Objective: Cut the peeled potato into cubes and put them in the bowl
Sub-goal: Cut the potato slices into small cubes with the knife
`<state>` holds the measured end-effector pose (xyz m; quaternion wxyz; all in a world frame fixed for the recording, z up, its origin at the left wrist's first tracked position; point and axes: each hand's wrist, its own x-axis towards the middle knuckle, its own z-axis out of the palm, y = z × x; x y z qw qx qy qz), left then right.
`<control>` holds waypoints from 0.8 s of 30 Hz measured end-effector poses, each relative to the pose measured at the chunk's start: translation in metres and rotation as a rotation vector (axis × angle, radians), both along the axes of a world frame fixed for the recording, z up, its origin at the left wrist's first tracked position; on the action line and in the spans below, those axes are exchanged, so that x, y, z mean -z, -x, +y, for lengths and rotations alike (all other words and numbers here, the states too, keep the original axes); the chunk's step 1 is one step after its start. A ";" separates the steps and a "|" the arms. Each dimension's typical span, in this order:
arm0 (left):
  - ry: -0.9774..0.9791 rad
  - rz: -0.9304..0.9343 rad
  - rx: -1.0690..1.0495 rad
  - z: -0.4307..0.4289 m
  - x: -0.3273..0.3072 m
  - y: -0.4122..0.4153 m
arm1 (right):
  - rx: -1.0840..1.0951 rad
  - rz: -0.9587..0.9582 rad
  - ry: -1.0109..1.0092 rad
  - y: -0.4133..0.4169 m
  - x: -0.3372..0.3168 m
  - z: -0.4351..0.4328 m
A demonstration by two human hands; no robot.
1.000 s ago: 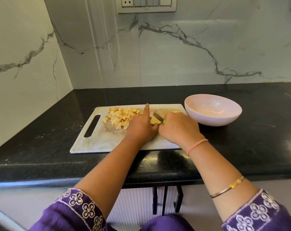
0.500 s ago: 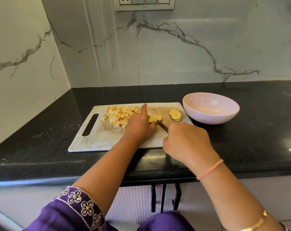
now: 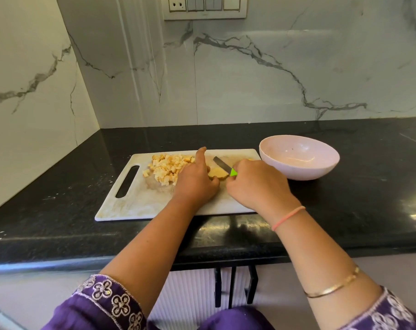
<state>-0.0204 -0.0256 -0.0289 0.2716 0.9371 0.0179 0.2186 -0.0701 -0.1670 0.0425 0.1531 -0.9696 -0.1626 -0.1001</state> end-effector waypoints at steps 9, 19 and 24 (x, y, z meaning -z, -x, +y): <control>0.001 -0.021 -0.010 0.001 -0.001 -0.004 | 0.003 0.035 0.048 -0.007 0.016 0.015; 0.021 -0.017 -0.022 0.005 -0.002 -0.007 | -0.067 -0.018 0.165 0.022 0.007 0.010; 0.022 0.010 0.001 0.000 0.000 -0.004 | -0.041 0.015 0.175 0.033 0.004 -0.009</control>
